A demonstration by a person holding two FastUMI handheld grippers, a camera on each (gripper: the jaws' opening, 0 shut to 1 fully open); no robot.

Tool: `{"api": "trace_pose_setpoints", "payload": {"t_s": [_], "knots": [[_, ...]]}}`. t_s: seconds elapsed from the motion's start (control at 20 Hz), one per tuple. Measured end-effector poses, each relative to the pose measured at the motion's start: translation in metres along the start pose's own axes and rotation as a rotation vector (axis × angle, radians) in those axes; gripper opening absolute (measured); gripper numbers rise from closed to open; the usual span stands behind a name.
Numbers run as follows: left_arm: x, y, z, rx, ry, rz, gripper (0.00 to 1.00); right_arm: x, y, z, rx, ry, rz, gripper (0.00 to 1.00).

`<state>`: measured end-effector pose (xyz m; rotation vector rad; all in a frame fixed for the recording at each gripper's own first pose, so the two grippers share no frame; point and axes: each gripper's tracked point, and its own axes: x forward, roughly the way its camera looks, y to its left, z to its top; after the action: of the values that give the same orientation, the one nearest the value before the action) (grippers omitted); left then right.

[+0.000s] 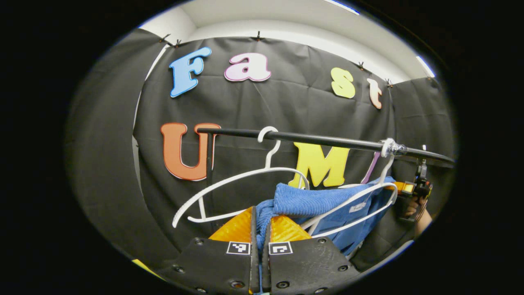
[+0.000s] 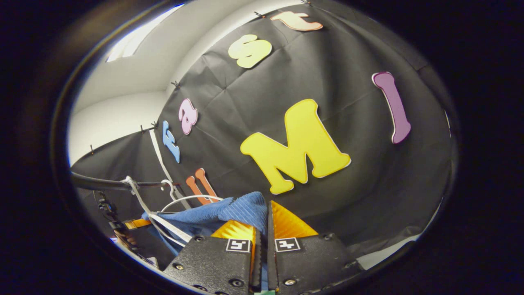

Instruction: Grasp the clothes on the hanger with both hands and then place them into the laundry hamper below.

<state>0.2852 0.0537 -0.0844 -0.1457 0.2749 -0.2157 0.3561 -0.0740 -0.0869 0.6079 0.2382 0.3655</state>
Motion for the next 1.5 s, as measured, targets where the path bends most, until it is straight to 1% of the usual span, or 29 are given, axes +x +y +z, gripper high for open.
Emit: {"api": "trace_pose_setpoints", "payload": {"t_s": [0.05, 0.1, 0.15, 0.2, 0.25, 0.3, 0.35, 0.4, 0.45, 0.5, 0.55, 0.65, 0.85, 1.0, 1.1, 1.35, 1.5], "knots": [[0.003, 0.001, -0.005, -0.026, 0.010, -0.011, 0.07, 0.003, -0.003, -0.004, 0.024, 0.012, 0.006, 0.08], [0.005, 0.004, -0.012, -0.058, 0.030, -0.018, 0.07, 0.007, -0.007, -0.013, 0.040, 0.027, 0.009, 0.08], [0.005, 0.007, -0.019, -0.085, 0.046, -0.021, 0.02, 0.010, -0.011, -0.019, 0.054, 0.043, 0.011, 0.08], [0.005, 0.009, -0.025, -0.102, 0.053, -0.024, 0.07, 0.014, -0.013, -0.027, 0.065, 0.061, 0.014, 0.08], [0.004, 0.011, -0.031, -0.116, 0.057, -0.026, 0.02, 0.017, -0.016, -0.032, 0.077, 0.072, 0.014, 0.09], [0.002, 0.009, -0.038, -0.133, 0.063, -0.036, 0.02, 0.017, -0.021, -0.039, 0.085, 0.082, 0.008, 0.09], [0.002, 0.007, -0.044, -0.145, 0.071, -0.042, 0.02, 0.018, -0.026, -0.044, 0.097, 0.091, 0.005, 0.09], [0.001, 0.006, -0.051, -0.153, 0.079, -0.046, 0.07, 0.017, -0.030, -0.051, 0.113, 0.100, 0.001, 0.08], [0.000, 0.003, -0.058, -0.160, 0.088, -0.053, 0.07, 0.018, -0.035, -0.057, 0.129, 0.113, -0.004, 0.09], [0.000, 0.001, -0.063, -0.160, 0.096, -0.057, 0.02, 0.018, -0.040, -0.063, 0.143, 0.122, -0.010, 0.09], [0.000, 0.003, -0.069, -0.156, 0.105, -0.057, 0.02, 0.018, -0.044, -0.068, 0.148, 0.135, -0.016, 0.09], [0.000, 0.007, -0.081, -0.162, 0.117, -0.058, 0.02, 0.013, -0.050, -0.080, 0.157, 0.153, -0.029, 0.08], [-0.005, 0.007, -0.108, -0.210, 0.153, -0.072, 0.02, 0.002, -0.059, -0.100, 0.178, 0.174, -0.053, 0.09], [-0.019, 0.010, -0.137, -0.249, 0.171, -0.049, 0.03, 0.000, -0.059, -0.119, 0.185, 0.198, -0.084, 0.09], [-0.027, 0.004, -0.150, -0.288, 0.179, -0.045, 0.03, -0.022, -0.067, -0.140, 0.201, 0.208, -0.108, 0.09], [-0.056, 0.000, -0.187, -0.295, 0.210, -0.025, 0.02, -0.047, -0.065, -0.178, 0.226, 0.229, -0.158, 0.08], [-0.065, -0.011, -0.200, -0.256, 0.232, -0.028, 0.02, -0.064, -0.053, -0.201, 0.176, 0.264, -0.174, 0.07]]}}
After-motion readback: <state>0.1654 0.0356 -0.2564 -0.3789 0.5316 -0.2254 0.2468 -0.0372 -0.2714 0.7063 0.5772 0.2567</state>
